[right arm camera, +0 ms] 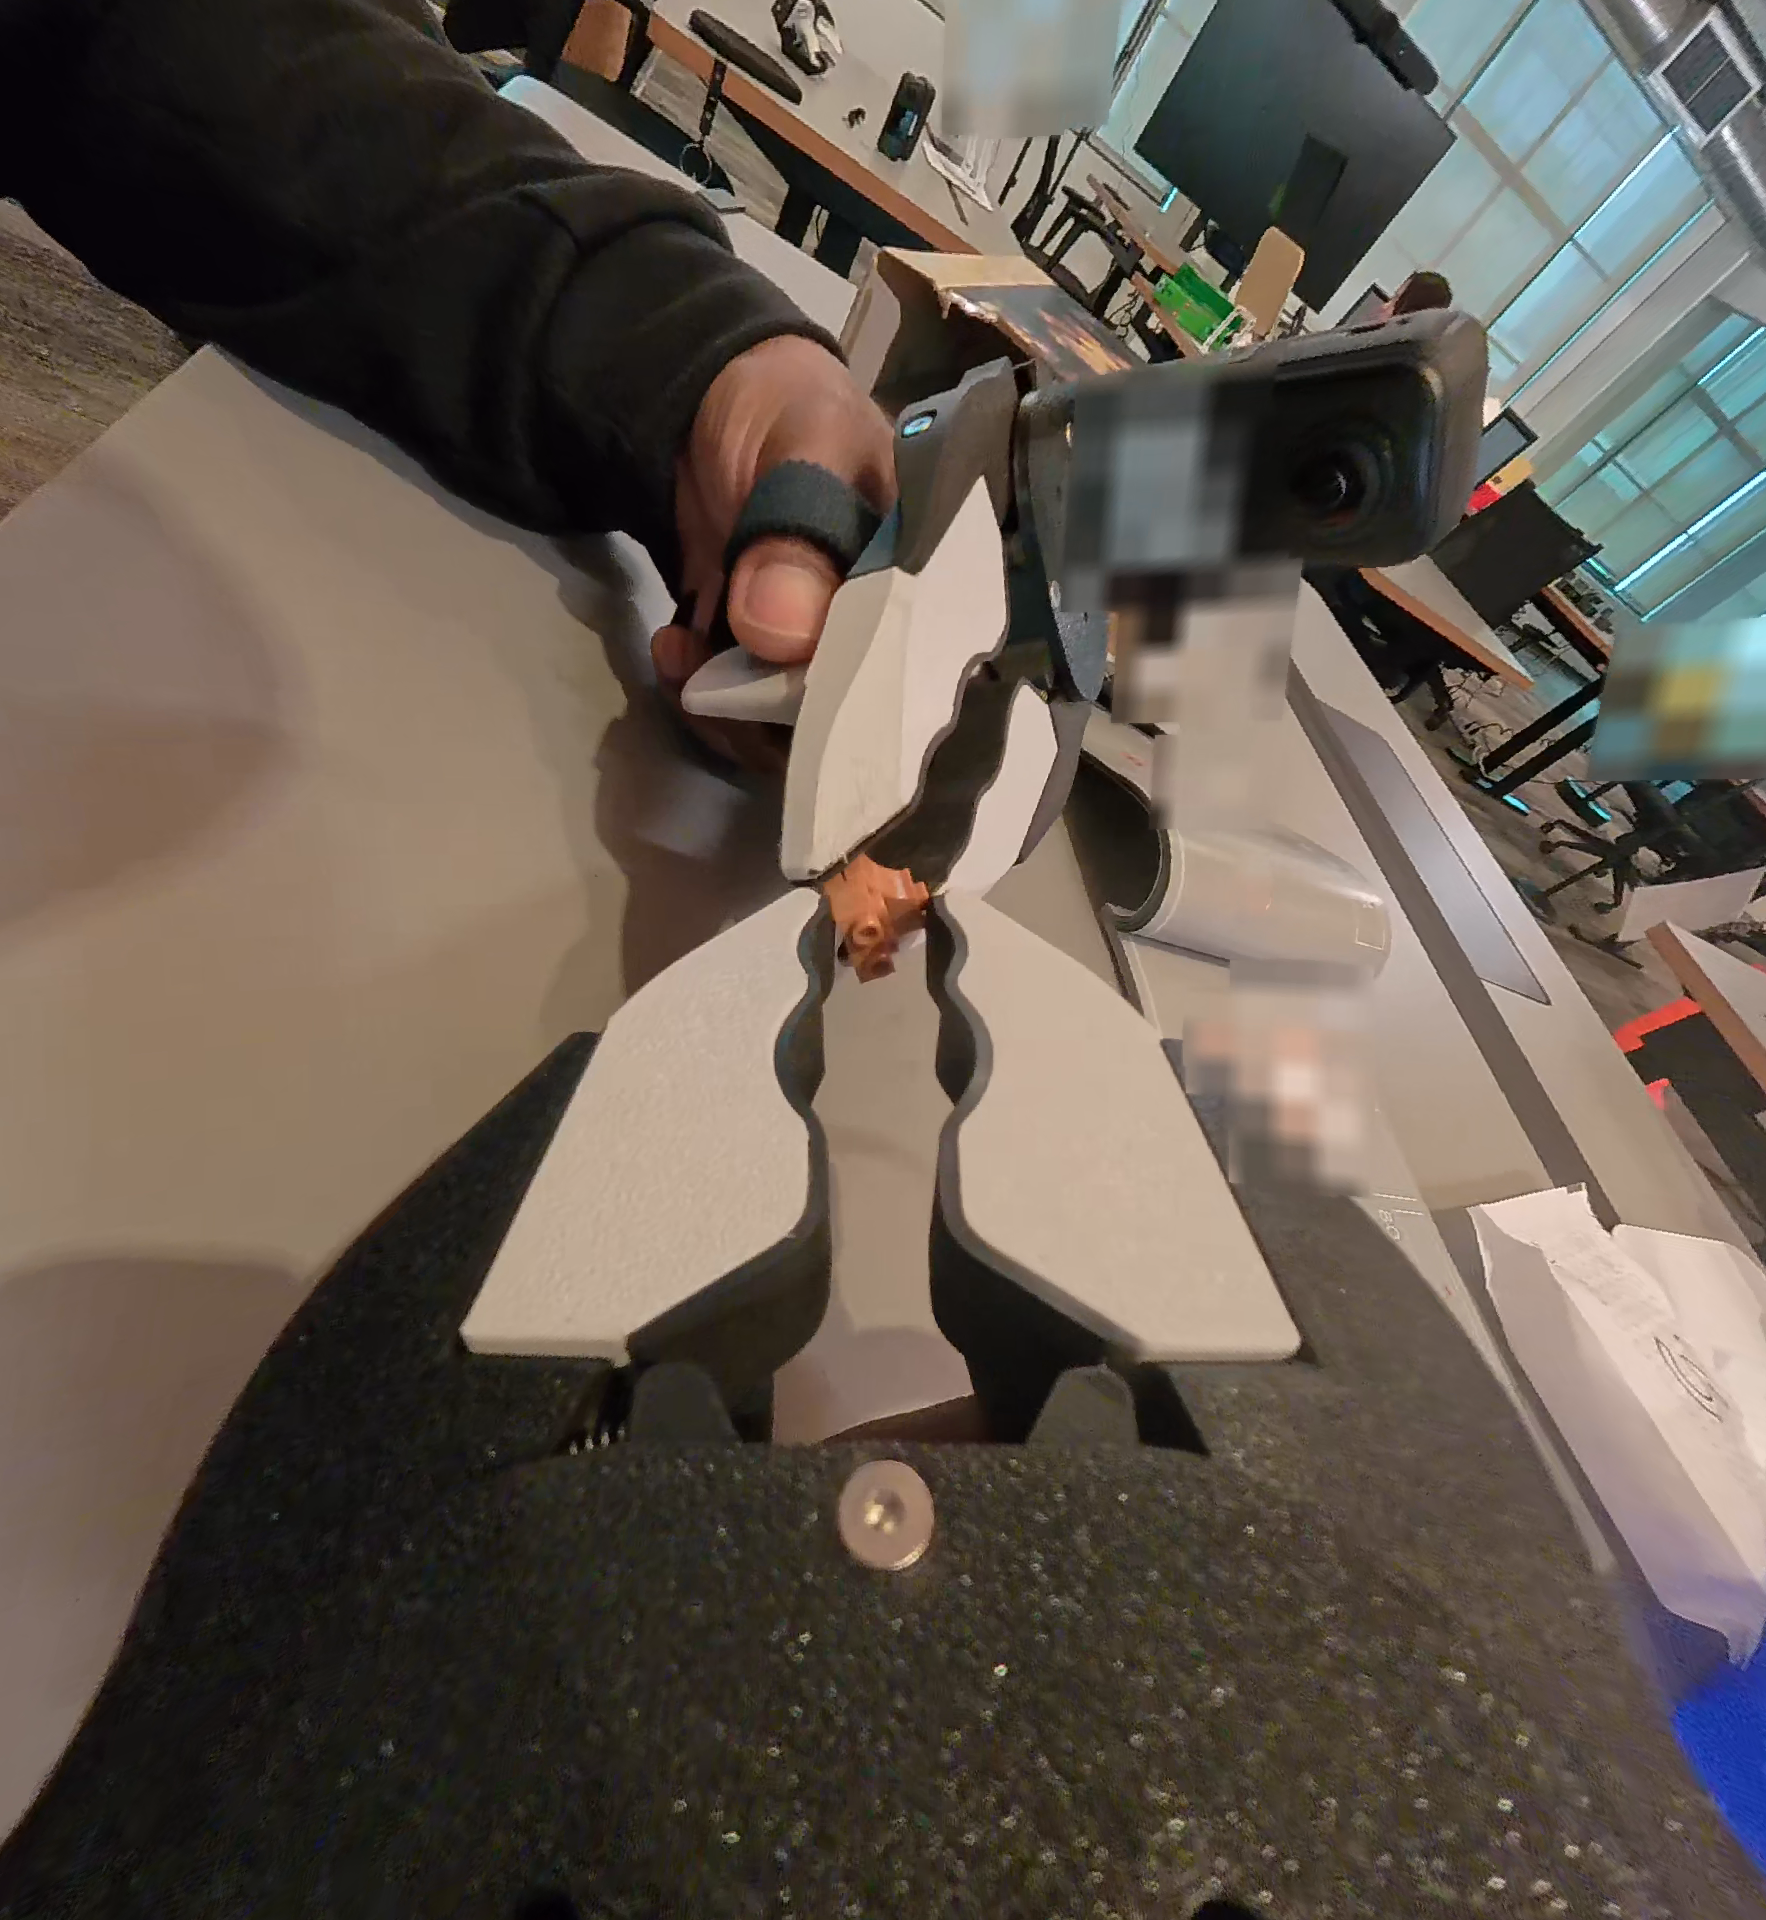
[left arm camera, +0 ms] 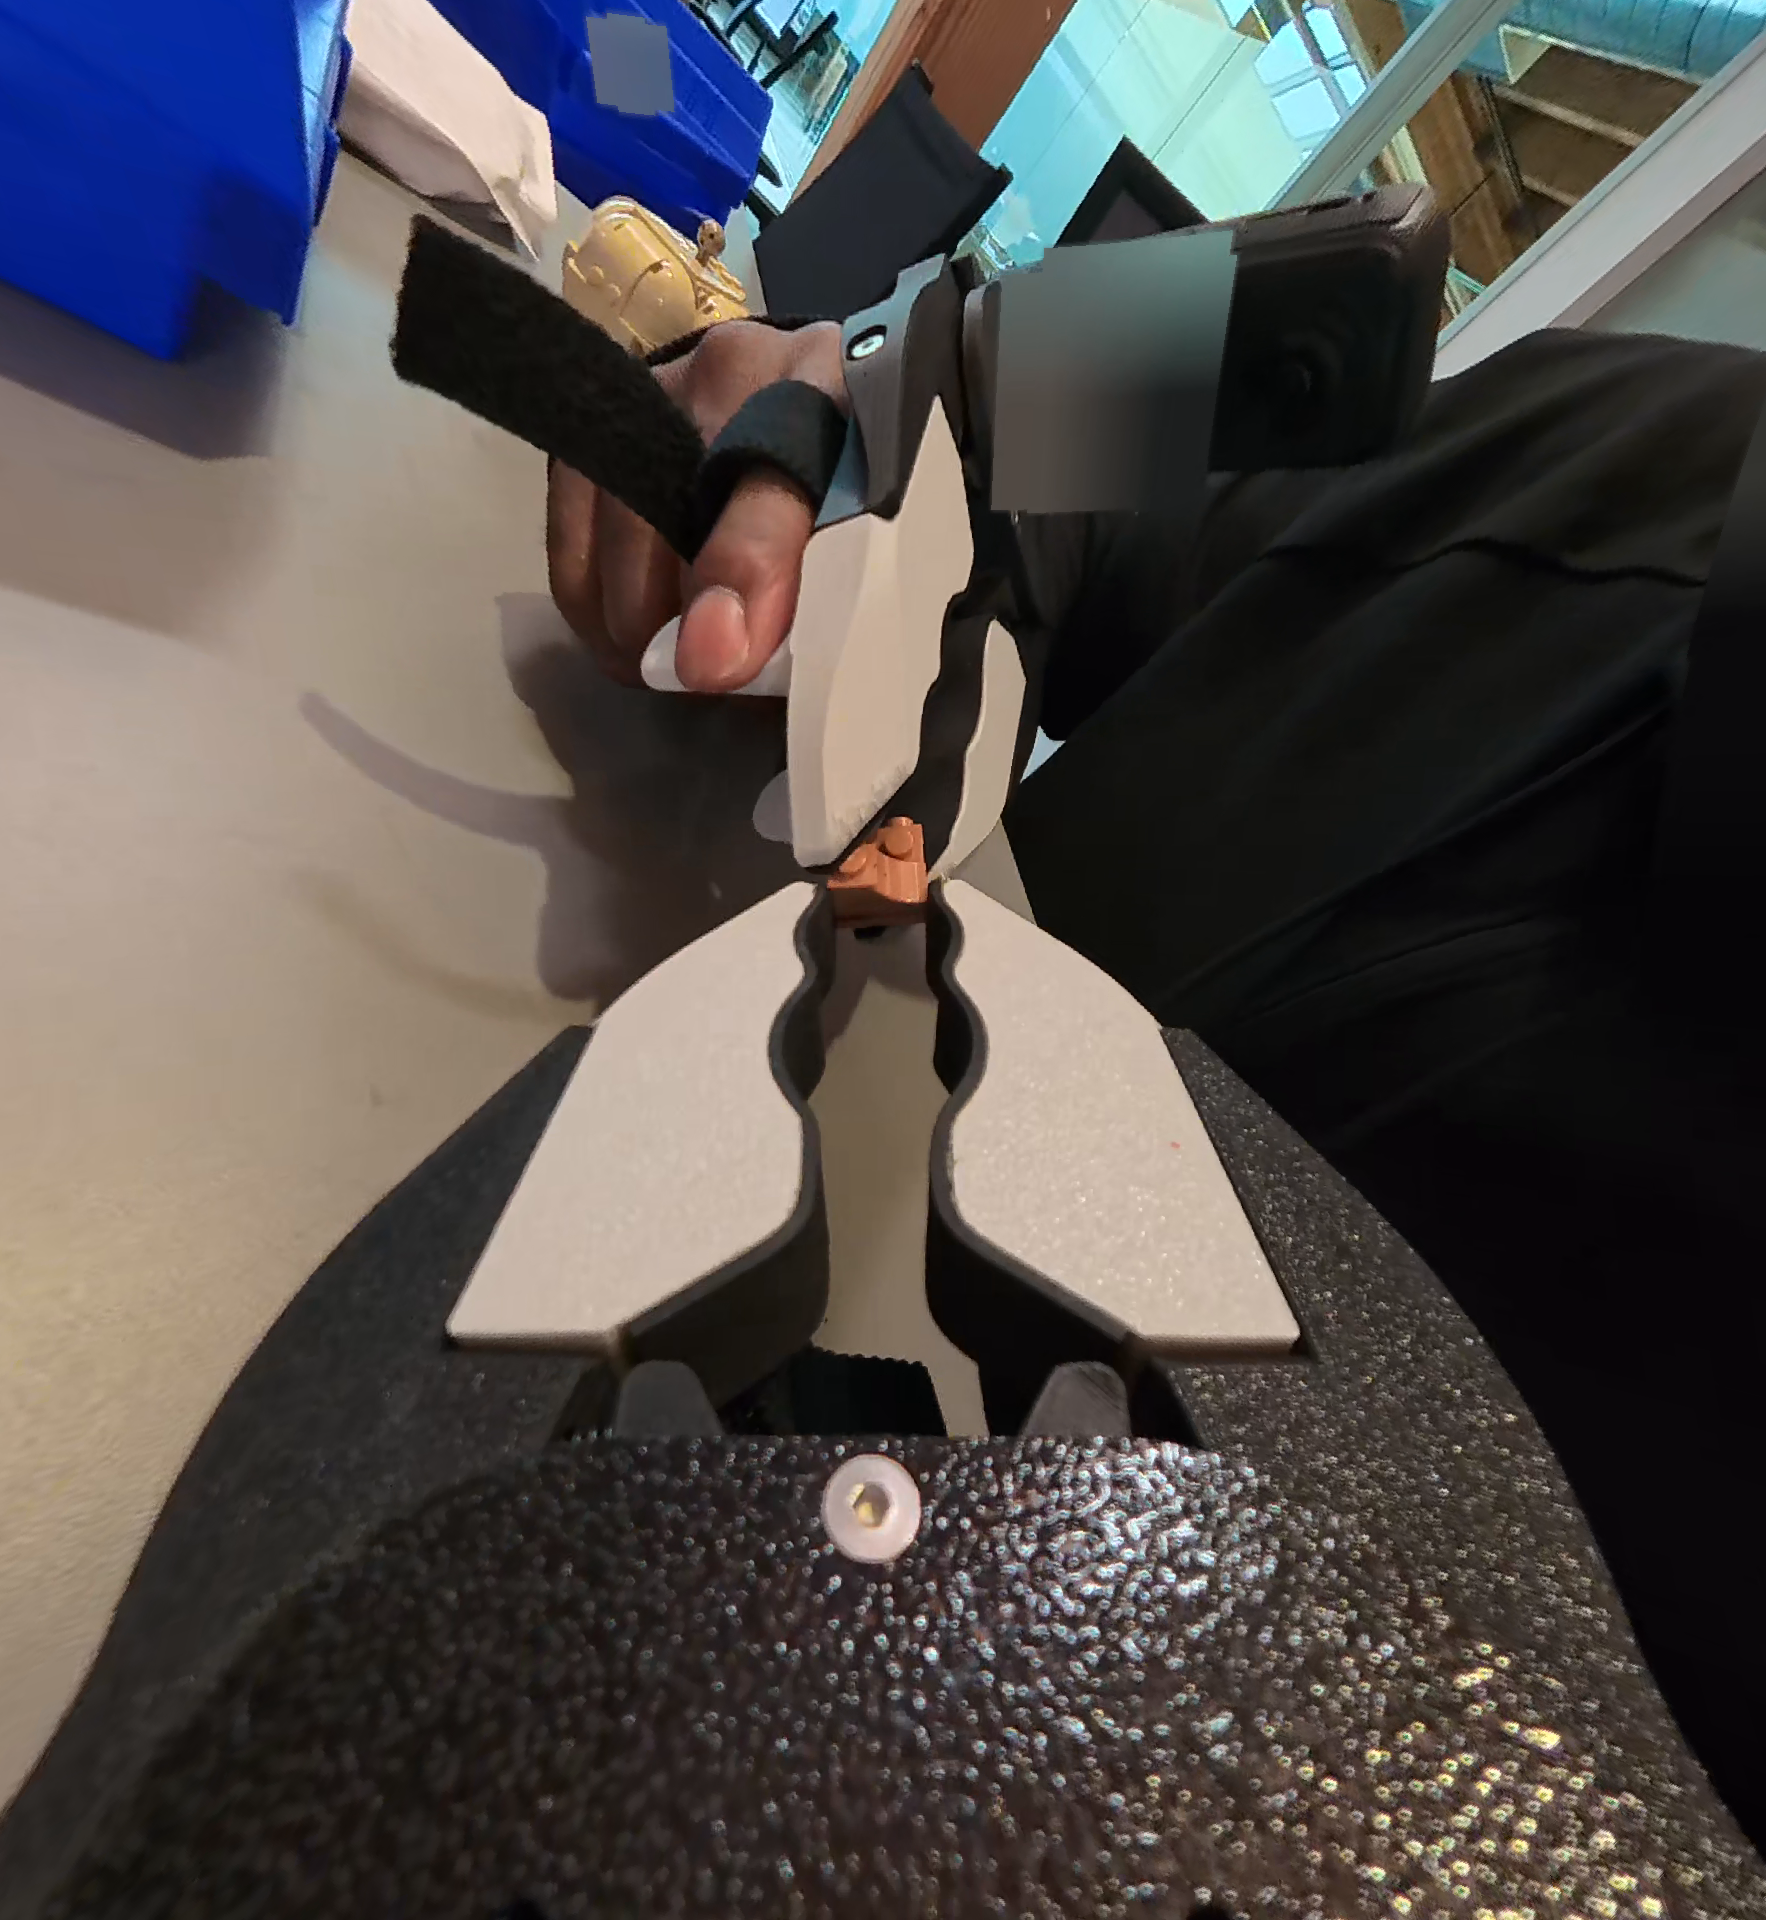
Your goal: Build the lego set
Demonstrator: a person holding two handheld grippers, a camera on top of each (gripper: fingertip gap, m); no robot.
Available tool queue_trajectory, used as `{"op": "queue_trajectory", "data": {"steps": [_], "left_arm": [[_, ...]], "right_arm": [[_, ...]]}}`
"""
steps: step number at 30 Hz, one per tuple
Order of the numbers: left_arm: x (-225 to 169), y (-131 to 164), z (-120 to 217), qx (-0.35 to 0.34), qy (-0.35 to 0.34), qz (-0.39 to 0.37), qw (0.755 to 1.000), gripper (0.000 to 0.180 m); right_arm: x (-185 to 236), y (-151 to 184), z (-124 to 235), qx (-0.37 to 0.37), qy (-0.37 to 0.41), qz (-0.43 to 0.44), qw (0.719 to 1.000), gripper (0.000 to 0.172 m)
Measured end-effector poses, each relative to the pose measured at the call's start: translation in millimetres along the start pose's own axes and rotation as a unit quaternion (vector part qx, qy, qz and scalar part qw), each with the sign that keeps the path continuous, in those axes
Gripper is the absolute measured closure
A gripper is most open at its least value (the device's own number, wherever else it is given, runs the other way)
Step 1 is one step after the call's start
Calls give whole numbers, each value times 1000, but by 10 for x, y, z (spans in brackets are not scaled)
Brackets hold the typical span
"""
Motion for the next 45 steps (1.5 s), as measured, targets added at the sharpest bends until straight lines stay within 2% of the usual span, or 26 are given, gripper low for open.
{"op": "queue_trajectory", "data": {"steps": [6,9,12,17,21,24,33,37,45], "left_arm": [[20,-58,23,-18,-6,0,1000,163],[32,-126,86,-26,-17,-37,999,159],[33,-266,168,-41,-47,-134,989,160],[-147,-372,160,-43,-65,-333,940,166],[-128,-293,110,-9,-87,-419,904,169],[-66,-224,82,13,-96,-432,897,170],[-41,-200,63,10,-95,-430,898,172],[-30,-180,43,17,-99,-438,893,167],[-43,-164,50,26,-94,-443,891,173]], "right_arm": [[-56,9,-5,2,17,-37,999,156],[-93,35,15,-2,22,-70,997,156],[-140,30,39,-15,27,-107,994,156],[-168,13,41,-30,32,-144,989,156],[-163,8,29,-33,31,-158,986,156],[-166,3,25,-36,32,-169,984,156],[-159,14,15,-34,31,-184,982,156],[-149,19,9,-32,30,-184,982,155],[-119,17,-6,-27,25,-175,984,156]]}}
Point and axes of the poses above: each gripper's, where its closed fingertips meet, z back along the fingers, y out of its underside, x = y × z across the jaws, the point moved 2 cm from there along z, back along the fingers, and after that the axes turned 15 degrees about -x, right-handed, at the moved point
